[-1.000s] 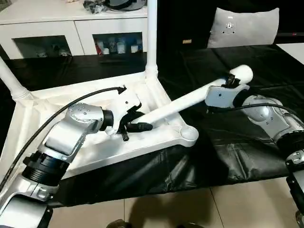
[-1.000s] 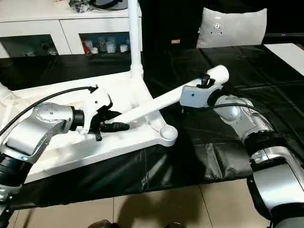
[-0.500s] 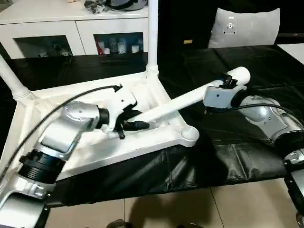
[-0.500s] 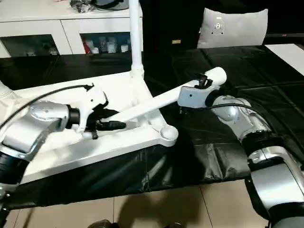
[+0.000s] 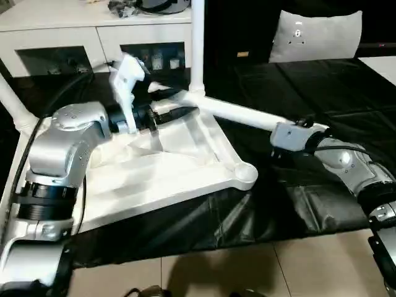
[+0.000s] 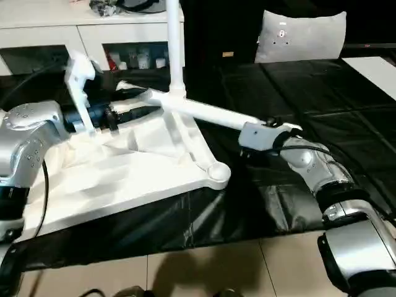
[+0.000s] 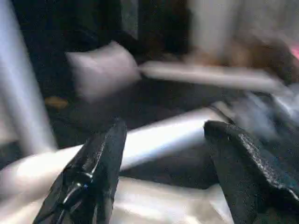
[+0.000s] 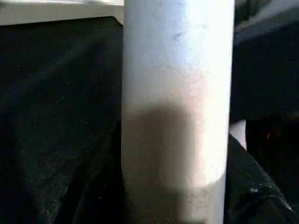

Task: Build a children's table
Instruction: Insert table leg to table base

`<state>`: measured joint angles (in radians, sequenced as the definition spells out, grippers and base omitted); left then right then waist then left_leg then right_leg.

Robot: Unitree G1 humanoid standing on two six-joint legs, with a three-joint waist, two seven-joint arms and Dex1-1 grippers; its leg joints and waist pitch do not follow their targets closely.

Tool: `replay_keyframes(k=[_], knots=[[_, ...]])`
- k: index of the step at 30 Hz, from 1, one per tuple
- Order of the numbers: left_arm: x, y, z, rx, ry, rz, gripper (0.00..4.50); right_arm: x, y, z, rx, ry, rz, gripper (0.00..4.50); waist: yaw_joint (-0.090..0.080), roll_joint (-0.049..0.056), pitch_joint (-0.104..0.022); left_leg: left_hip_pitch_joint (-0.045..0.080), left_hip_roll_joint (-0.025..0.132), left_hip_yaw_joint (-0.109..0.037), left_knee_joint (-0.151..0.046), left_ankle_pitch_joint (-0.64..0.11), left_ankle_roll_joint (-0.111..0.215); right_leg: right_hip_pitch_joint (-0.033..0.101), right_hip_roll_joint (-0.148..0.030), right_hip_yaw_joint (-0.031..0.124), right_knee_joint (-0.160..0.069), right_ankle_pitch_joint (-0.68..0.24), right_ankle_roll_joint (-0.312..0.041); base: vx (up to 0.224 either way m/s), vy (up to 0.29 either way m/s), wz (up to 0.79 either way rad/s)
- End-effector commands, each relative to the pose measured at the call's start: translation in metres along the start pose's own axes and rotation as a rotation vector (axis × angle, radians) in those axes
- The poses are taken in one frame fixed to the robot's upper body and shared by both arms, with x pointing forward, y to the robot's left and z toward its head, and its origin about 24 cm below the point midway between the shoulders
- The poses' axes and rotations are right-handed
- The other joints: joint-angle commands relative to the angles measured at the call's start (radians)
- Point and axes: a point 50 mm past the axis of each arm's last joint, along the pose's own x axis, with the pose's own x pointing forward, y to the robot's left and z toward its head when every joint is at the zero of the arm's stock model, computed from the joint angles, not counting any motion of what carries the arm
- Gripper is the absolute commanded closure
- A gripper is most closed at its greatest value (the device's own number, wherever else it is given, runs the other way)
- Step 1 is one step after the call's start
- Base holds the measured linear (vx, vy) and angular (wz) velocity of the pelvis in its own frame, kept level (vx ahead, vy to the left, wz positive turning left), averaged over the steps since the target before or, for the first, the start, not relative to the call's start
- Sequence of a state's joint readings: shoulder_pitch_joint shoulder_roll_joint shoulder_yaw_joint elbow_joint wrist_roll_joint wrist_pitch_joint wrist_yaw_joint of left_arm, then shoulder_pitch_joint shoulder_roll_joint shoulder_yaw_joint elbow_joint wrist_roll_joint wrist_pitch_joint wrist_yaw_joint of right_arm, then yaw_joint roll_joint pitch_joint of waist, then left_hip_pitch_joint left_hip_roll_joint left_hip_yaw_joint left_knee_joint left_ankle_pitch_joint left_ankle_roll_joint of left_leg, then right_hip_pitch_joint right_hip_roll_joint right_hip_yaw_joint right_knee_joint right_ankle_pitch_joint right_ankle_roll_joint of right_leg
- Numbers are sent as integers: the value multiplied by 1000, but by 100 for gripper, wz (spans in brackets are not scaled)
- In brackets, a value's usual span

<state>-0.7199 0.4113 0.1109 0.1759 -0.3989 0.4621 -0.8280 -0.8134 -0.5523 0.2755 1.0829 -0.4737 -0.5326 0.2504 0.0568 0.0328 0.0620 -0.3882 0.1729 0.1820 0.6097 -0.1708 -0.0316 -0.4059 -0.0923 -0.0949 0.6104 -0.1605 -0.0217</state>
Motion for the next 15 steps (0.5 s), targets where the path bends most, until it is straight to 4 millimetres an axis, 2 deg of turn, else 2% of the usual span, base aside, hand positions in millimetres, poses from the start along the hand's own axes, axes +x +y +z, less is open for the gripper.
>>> replay_keyframes(k=[1,2,3,4,6,7,8,9,10,12,14,15], knots=[[-7,24,15,8,-109,228,112,-2,-5,-6,107,34,-38,260,0,-15,-72,19,39,-19,-64,-332,31,52,-50,43,-80,-351,-190,0,0,0],[-7,24,15,8,-109,228,105,-2,-5,-6,107,34,-38,263,-3,-18,-72,18,37,-18,-62,-335,33,52,-46,42,-79,-354,-186,0,0,0],[-10,31,16,2,-122,299,105,-2,-6,-7,149,41,-49,263,0,-18,-73,22,39,-19,-62,-335,32,50,-49,42,-79,-360,-182,0,0,0],[-11,34,15,-3,-119,323,87,-2,-7,-7,173,37,-60,264,-1,-16,-72,18,40,-21,-64,-329,33,50,-49,42,-78,-356,-180,0,0,0],[-13,36,11,1,-108,347,72,-1,-9,-6,264,29,-92,264,-1,-19,-73,18,42,-20,-64,-320,39,50,-52,45,-77,-342,-183,0,0,0],[-13,36,9,-3,-99,354,72,0,-11,-6,331,27,-115,264,3,-16,-76,19,44,-20,-64,-306,43,49,-54,46,-75,-324,-191,0,0,0],[-13,35,5,-7,-88,361,53,1,-12,-5,420,18,-144,264,3,-14,-76,18,43,-19,-63,-298,46,49,-53,46,-73,-309,-197,0,0,0],[-12,34,1,-10,-69,372,53,3,-15,-3,526,-2,-177,264,3,-14,-76,17,45,-20,-64,-288,55,52,-56,47,-72,-294,-205,0,0,0],[-8,31,-8,-20,-39,380,43,6,-17,3,717,-57,-218,264,5,-14,-78,17,48,-20,-64,-274,63,52,-56,48,-71,-268,-211,0,0,0],[-2,24,-17,-34,-15,361,25,10,-19,10,901,-123,-237,264,9,-12,-80,18,52,-21,-66,-254,80,53,-55,47,-67,-229,-222,0,0,0],[1,21,-20,-40,-9,351,16,11,-20,13,974,-151,-240,264,16,-10,-81,16,54,-20,-66,-233,84,53,-56,46,-63,-202,-240,0,0,0],[6,15,-24,-47,-3,329,11,14,-20,20,1065,-207,-218,264,18,-10,-82,19,55,-19,-66,-236,80,51,-57,46,-64,-203,-246,0,0,0]])
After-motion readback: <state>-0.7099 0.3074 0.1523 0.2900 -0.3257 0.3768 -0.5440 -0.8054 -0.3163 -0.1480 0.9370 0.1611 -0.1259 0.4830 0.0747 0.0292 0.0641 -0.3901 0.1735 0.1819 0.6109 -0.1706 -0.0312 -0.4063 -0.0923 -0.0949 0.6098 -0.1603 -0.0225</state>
